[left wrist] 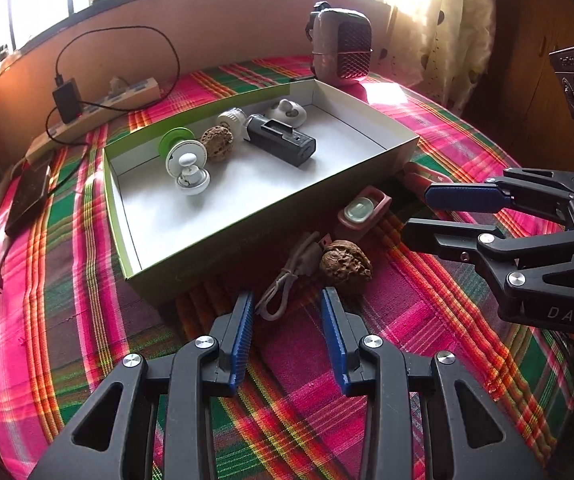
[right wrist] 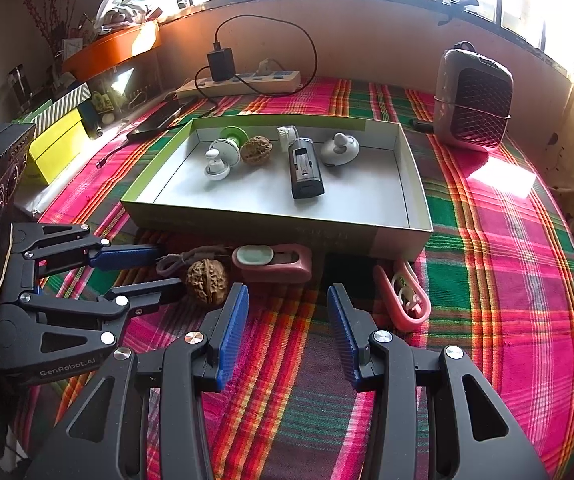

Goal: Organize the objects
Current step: 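Move the right gripper down over the loose walnut beside the box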

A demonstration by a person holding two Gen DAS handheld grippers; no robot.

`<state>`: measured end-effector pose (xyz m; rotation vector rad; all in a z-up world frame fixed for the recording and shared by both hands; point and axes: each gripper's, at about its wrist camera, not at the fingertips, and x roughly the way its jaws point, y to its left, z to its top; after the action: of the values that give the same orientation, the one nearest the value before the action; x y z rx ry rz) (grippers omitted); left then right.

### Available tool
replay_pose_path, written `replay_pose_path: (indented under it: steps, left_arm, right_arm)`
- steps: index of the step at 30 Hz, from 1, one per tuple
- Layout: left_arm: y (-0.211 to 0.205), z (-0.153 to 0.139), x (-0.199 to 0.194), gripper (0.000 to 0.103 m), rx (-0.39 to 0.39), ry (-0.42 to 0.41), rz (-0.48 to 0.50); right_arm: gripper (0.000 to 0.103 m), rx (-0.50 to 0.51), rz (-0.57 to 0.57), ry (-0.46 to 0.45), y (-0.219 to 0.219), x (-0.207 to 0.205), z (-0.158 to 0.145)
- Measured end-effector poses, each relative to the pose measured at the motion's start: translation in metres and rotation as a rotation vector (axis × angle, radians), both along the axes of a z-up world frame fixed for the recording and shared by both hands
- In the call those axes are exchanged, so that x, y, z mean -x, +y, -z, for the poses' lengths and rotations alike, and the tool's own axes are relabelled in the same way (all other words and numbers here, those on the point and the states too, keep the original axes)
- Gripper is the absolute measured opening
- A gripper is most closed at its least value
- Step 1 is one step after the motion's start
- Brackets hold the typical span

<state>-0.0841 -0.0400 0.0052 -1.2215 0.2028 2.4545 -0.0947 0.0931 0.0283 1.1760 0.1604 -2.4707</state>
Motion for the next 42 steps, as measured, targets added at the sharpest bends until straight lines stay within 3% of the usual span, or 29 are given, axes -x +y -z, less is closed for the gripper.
replay_pose_path:
  steps: [12,29,36,42]
  left_arm:
    - [-0.015,0.000,-0.006,0.032,-0.014,0.000,-0.033]
    - [-0.026,0.001,-0.004,0.032,-0.052,-0.010,-0.034]
    - [-0.024,0.001,-0.003,0.032,-0.040,-0.007,-0.021]
    - [-0.021,0.001,-0.001,0.032,-0.031,-0.006,-0.013]
  right_arm:
    - [0.043,0.019,-0.112,-0.024,-0.030,-0.003,0.008]
    - [0.042,-0.011,-0.128,-0.043,-0.049,0.005,0.019]
    - [0.030,-0.011,-0.122,-0.043,-0.048,0.005,0.020]
    - [0.030,-0.010,-0.116,-0.037,-0.043,0.004,0.020]
